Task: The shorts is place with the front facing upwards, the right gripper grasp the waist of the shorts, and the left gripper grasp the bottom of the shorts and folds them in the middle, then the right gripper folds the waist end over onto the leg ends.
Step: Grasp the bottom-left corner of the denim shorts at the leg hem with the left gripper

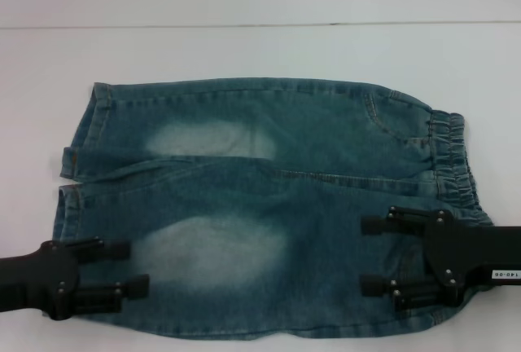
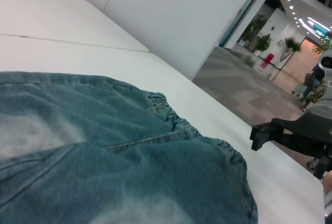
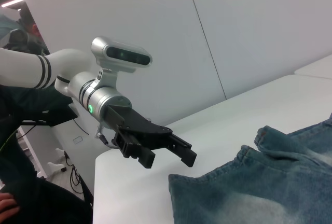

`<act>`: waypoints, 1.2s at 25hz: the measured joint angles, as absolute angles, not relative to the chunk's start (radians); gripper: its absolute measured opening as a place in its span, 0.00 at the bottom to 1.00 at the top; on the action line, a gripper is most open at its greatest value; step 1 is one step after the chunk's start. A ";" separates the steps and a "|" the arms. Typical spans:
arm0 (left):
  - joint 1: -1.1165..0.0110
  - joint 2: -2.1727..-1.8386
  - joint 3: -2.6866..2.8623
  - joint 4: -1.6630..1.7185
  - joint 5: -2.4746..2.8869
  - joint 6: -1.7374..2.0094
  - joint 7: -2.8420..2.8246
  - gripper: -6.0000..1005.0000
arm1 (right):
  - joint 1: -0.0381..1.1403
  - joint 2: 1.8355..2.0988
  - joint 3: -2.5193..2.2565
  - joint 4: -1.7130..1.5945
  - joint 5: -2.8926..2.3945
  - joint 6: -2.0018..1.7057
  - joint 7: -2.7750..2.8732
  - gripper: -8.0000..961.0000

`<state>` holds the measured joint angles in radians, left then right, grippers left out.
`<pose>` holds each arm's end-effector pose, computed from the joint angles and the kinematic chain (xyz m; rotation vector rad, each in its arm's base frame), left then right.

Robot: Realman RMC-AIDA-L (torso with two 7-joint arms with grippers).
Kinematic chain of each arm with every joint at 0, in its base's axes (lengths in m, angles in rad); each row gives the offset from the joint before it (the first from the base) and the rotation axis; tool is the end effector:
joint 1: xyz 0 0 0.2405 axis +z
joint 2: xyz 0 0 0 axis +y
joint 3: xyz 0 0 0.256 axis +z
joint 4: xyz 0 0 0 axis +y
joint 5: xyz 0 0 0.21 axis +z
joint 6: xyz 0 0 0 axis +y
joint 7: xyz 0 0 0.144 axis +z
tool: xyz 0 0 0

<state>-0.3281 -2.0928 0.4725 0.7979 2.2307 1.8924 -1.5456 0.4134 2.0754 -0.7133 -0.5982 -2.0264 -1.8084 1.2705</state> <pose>-0.3156 0.2374 0.0289 -2.7405 -1.0726 -0.7192 0.2786 0.2605 -0.0104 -2.9149 0.6286 0.8655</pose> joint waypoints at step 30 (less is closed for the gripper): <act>-0.253 -2.090 0.359 1.054 2.485 1.857 -1.746 0.85 | 0.410 2.075 -0.688 -0.598 -2.017 -1.851 1.273 0.98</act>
